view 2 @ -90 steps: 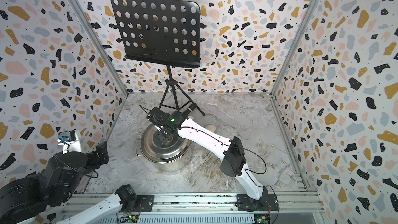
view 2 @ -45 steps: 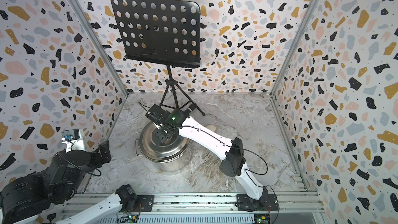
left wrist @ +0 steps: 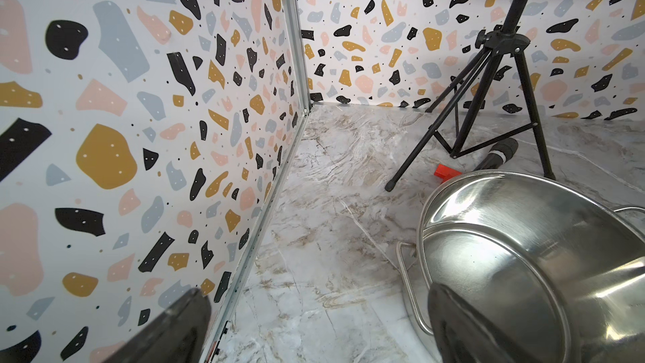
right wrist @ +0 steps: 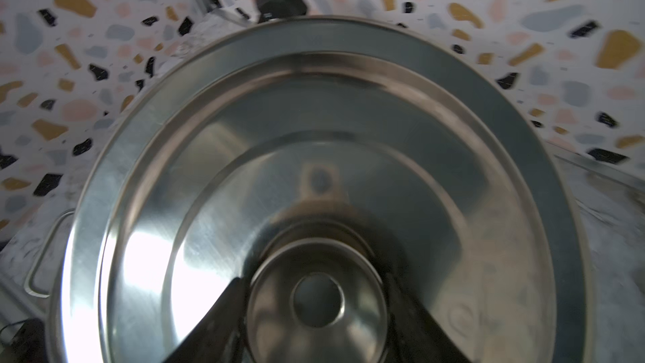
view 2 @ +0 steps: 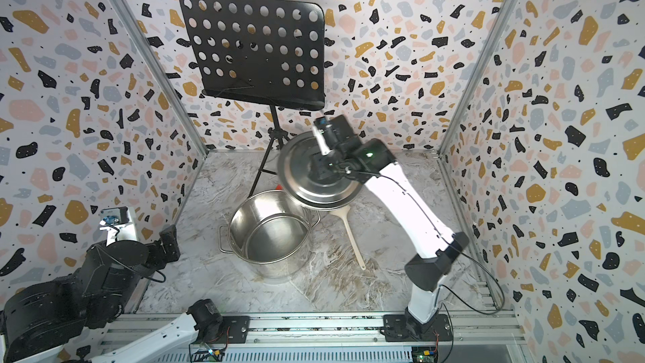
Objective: Stir the soup with a spoon
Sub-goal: Place the lid at the center of the board.
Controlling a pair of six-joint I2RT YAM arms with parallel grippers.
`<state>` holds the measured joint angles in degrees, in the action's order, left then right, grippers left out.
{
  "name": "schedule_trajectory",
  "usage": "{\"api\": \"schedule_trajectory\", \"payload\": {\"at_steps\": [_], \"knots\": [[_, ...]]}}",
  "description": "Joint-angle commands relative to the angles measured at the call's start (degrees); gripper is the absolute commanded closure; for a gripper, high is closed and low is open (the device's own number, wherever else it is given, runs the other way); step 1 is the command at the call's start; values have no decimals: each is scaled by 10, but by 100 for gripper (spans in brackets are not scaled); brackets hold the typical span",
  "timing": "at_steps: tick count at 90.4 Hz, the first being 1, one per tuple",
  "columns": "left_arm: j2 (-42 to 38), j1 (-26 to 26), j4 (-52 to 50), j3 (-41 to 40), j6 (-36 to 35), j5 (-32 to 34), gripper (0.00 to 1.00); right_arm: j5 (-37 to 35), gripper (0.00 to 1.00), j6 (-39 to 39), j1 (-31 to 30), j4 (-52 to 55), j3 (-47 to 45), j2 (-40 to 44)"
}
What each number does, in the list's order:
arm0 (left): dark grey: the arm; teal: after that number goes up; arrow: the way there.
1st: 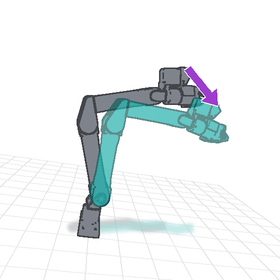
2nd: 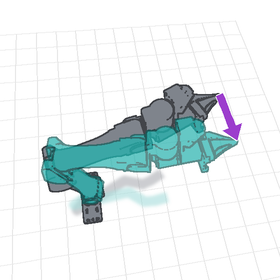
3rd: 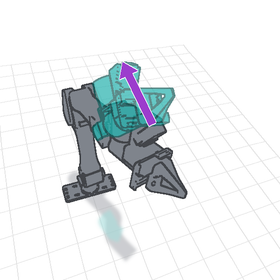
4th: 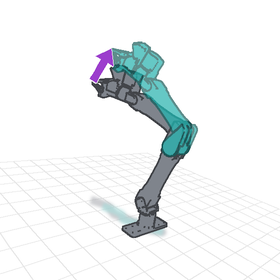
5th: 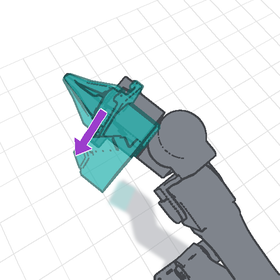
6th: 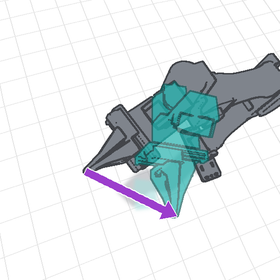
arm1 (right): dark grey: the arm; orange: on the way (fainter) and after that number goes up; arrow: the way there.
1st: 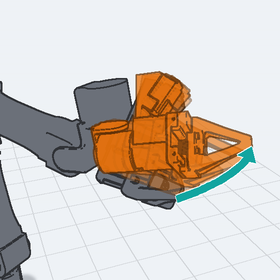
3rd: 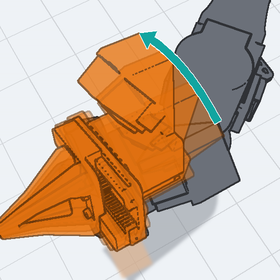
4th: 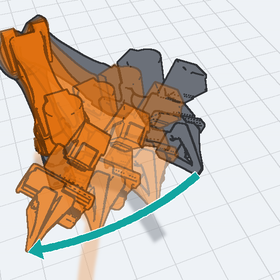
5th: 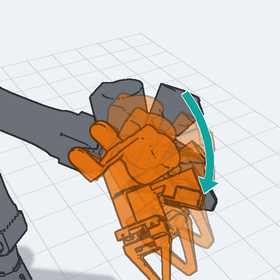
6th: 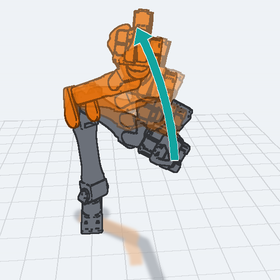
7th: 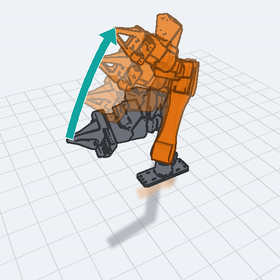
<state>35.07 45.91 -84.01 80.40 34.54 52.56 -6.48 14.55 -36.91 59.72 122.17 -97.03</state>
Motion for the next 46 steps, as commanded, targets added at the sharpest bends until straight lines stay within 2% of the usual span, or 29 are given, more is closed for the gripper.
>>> {"api": "schedule_trajectory", "payload": {"at_steps": [1, 17, 26, 34, 46], "knots": [[5, -1, 13, 7, -4, -9, 1, -20, 62, -2, 107, 6, -92, 88], [8, -1, 42, -7, -15, -27, 1, 12, 63, -16, 332, -56, -280, 145], [17, -1, 57, -12, -19, -39, 1, 50, 64, -12, 422, -127, -365, 135], [29, -1, 74, -16, -28, -56, 1, 65, 64, -16, 461, -181, -405, 104], [48, -1, 113, -28, -43, -80, 1, 58, 63, -30, 470, -235, -412, 35]]}}
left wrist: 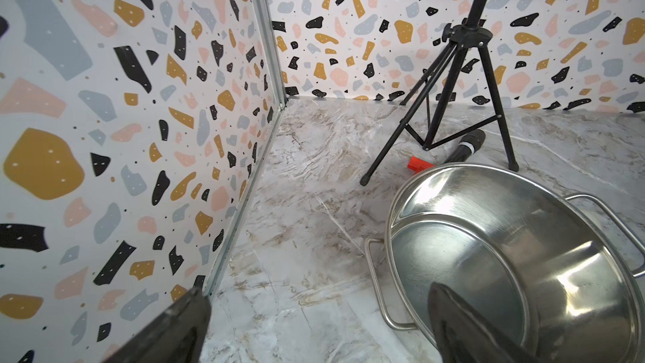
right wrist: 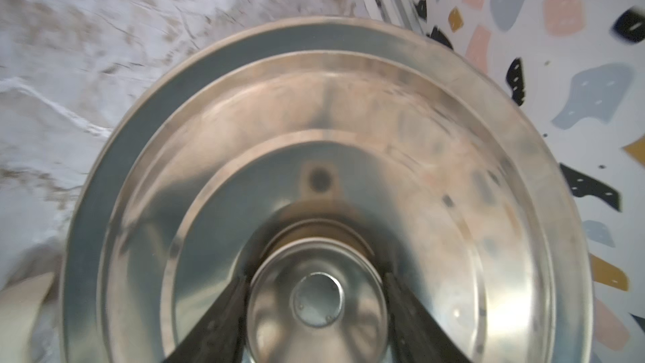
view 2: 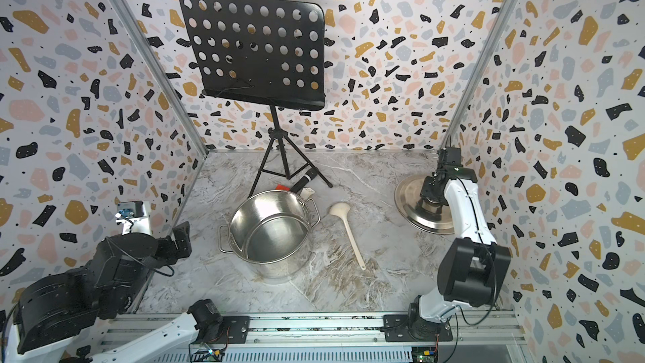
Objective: Stir the soup with a spoon
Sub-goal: Place the lid at the center of the board.
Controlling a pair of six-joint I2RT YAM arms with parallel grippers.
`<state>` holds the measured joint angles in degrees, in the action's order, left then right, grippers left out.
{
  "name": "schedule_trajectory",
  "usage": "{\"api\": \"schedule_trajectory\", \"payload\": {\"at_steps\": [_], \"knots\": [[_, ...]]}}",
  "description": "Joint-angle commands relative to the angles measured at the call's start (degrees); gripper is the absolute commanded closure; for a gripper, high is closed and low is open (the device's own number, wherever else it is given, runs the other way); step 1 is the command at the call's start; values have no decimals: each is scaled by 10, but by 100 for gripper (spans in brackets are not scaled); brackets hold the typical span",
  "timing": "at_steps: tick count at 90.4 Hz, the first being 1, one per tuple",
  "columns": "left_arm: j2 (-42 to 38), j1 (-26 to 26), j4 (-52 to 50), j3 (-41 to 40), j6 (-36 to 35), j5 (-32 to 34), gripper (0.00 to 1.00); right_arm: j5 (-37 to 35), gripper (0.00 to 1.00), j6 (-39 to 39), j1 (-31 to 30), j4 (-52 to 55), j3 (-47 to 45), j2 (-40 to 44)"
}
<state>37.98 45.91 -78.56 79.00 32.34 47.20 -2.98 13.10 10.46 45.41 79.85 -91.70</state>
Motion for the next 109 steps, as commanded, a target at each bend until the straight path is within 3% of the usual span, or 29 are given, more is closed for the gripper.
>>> {"api": "schedule_trajectory", "payload": {"at_steps": [1, 27, 56, 65, 76, 84, 94, 109], "knots": [[20, -1, 61, -15, -22, -29, 1, 23, 63, -15, -2, -95, 11, -23], [37, -1, 117, -40, -31, -52, 0, 67, 63, -3, 9, -161, 58, -184], [46, -1, 128, -50, -46, -48, 1, 79, 60, -1, 9, -181, 64, -251], [42, -1, 145, -62, -66, -58, 0, 84, 50, 0, 9, -182, 62, -257], [44, -1, 163, -67, -94, -74, 1, 85, 26, -3, 9, -168, 74, -250], [52, -1, 167, -66, -100, -78, 1, 84, 15, -3, 9, -151, 88, -226], [63, -1, 171, -66, -105, -96, 1, 90, 9, 2, 8, -117, 107, -184], [79, -1, 170, -75, -84, -116, 1, 92, 7, 7, -11, -42, 95, -84]]}}
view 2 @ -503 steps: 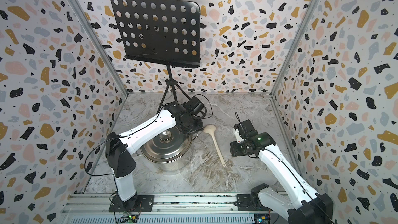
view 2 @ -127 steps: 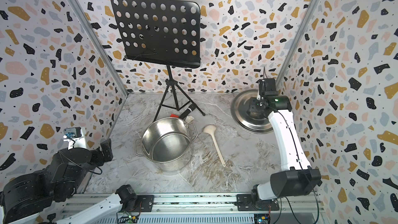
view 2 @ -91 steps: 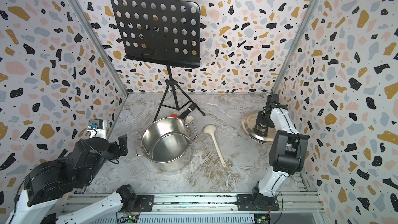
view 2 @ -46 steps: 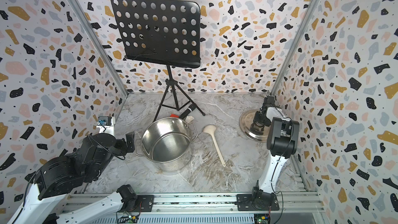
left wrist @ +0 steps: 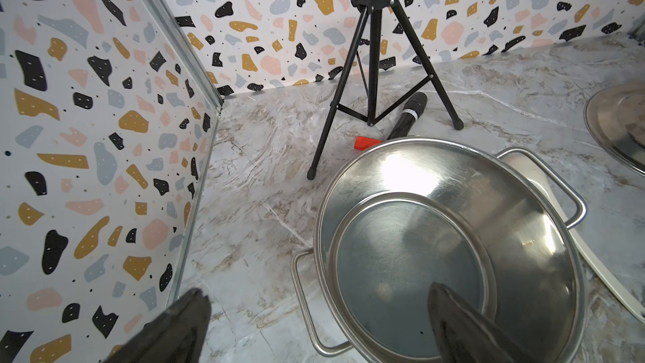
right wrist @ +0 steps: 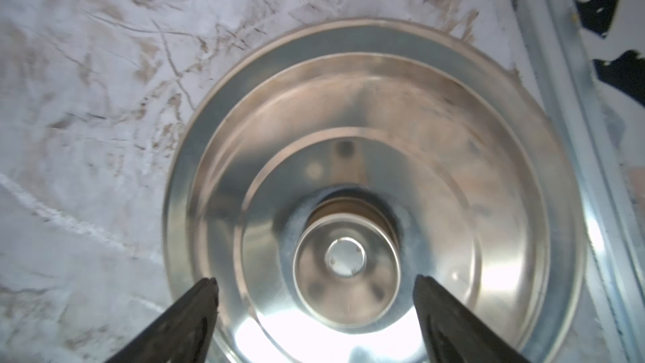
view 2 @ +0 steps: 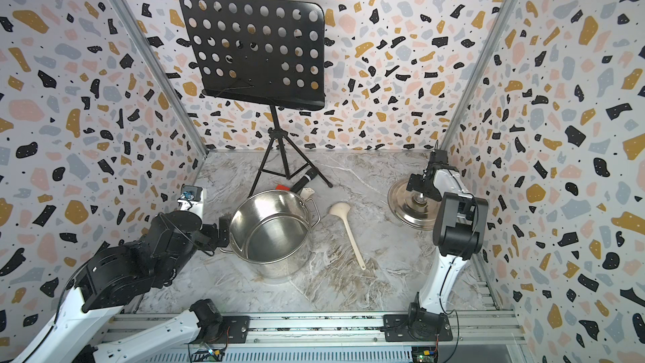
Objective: Stir the soup with a spoon
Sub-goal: Place the lid at the center of the board, then pick up the spoon from the center of the board.
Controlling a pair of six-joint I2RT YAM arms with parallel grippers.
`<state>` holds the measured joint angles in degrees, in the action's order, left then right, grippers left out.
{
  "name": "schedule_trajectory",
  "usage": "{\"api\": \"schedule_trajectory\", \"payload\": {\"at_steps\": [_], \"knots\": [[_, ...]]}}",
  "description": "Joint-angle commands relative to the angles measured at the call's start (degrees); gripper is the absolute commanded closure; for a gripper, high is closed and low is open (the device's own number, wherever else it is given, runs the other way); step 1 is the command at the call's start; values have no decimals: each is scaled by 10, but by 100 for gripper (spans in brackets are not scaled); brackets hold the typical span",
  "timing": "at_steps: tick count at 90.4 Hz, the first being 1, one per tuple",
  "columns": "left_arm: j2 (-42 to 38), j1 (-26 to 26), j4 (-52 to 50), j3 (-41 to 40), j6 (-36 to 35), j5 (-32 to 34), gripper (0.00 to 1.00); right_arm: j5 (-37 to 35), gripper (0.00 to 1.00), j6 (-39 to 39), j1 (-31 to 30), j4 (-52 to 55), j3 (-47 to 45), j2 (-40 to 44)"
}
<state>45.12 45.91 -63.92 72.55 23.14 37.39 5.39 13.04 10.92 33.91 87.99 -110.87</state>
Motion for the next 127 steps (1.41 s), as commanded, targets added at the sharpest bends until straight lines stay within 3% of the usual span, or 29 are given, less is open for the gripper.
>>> {"api": "schedule_trajectory", "payload": {"at_steps": [1, 19, 33, 45, 61, 92, 109, 127], "knots": [[8, -1, 24, -11, 11, -17, 1, 9, 7, 8, -19, 76, 10, 116], [-4, -1, 77, -26, -19, -53, 1, 100, 10, 14, -131, 107, -125, 257], [0, -1, 77, -12, -61, -61, 1, 228, 15, 62, -220, 12, -313, 365], [-7, -1, 89, -4, -135, -86, 1, 282, 22, 100, -258, -63, -396, 371], [-26, -1, 101, -3, -176, -92, 1, 281, 23, 50, -312, -85, -384, 306], [-55, -1, 84, 1, -214, -142, 1, 225, 28, -23, -314, -95, -313, 165], [-76, -1, 94, -14, -237, -168, 0, 261, 38, -47, -314, -115, -295, 119], [-90, -1, 104, -31, -279, -185, 1, 288, 58, -44, -314, -137, -292, 88]]}}
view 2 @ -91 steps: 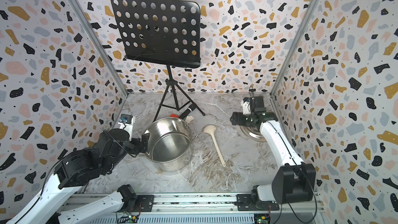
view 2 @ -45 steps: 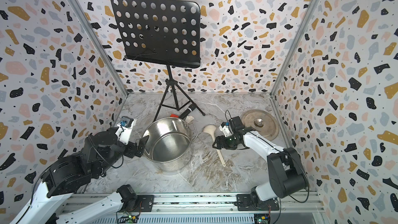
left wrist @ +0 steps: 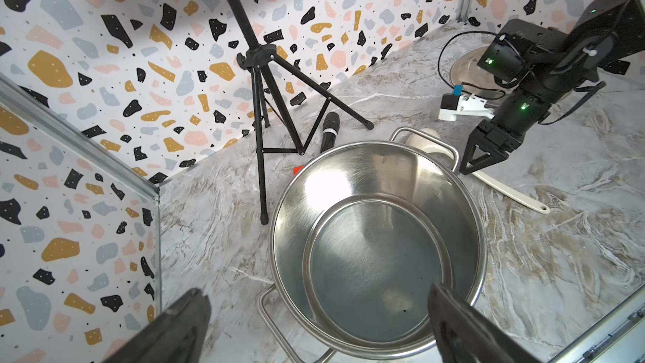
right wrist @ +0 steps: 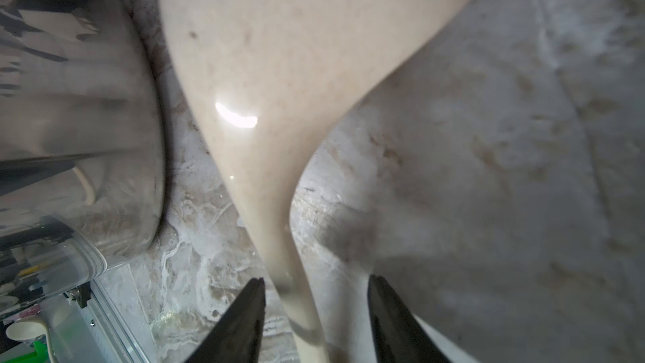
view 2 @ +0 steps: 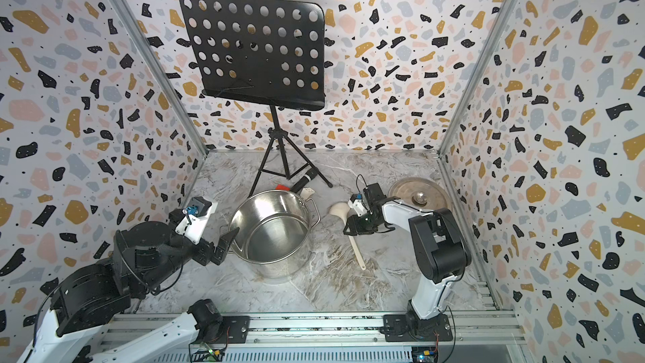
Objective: Stir the soup with a spoon
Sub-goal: Pick up the spoon from the center of the board.
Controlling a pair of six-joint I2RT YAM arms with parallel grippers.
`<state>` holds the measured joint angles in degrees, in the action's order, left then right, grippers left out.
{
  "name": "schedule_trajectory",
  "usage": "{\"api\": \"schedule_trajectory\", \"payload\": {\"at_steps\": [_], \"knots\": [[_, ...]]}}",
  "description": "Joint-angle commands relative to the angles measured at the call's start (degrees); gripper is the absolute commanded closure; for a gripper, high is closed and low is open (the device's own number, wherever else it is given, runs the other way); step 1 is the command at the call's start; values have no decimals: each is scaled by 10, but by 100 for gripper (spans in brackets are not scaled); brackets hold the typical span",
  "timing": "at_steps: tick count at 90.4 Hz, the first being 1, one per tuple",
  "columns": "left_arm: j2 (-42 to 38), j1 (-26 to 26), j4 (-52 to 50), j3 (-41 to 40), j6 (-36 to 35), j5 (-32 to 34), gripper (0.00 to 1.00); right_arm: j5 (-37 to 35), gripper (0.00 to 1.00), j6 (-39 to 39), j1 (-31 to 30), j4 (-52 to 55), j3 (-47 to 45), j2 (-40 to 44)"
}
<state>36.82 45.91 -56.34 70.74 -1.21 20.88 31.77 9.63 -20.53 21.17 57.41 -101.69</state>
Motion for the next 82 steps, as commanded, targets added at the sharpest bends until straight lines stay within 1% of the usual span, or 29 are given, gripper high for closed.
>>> {"api": "schedule_trajectory", "payload": {"at_steps": [1, 12, 18, 22, 30, 38, 49, 61, 70, 77, 82], "knots": [[-7, -1, 29, -14, -40, -21, 1, 25, 59, -9, 1, -10, 13, -4], [-18, -1, 36, -30, -79, -42, 3, 30, 74, -6, 1, -20, 11, -5], [-27, -1, 40, -43, -109, -61, 6, 34, 85, -2, 1, -21, 10, -3], [-35, -1, 44, -53, -137, -84, 9, 36, 91, 3, 1, -21, 10, 0], [-51, -1, 58, -80, -211, -125, 12, 34, 100, 18, 1, -11, 15, 12], [-64, -1, 83, -108, -293, -169, 13, 23, 100, 42, 1, 25, 27, 38], [-59, -1, 108, -135, -409, -257, 17, 18, 100, 74, 2, 145, 65, 100], [-36, 0, 176, -154, -483, -361, 26, 64, 100, 139, 1, 237, 94, 208], [-22, 2, 256, -172, -524, -430, 33, 127, 100, 228, 1, 233, 90, 285], [-10, 14, 310, -180, -553, -470, 38, 190, 100, 323, 1, 184, 70, 331], [4, 33, 343, -179, -570, -476, 39, 218, 100, 396, 0, 131, 50, 363]]}}
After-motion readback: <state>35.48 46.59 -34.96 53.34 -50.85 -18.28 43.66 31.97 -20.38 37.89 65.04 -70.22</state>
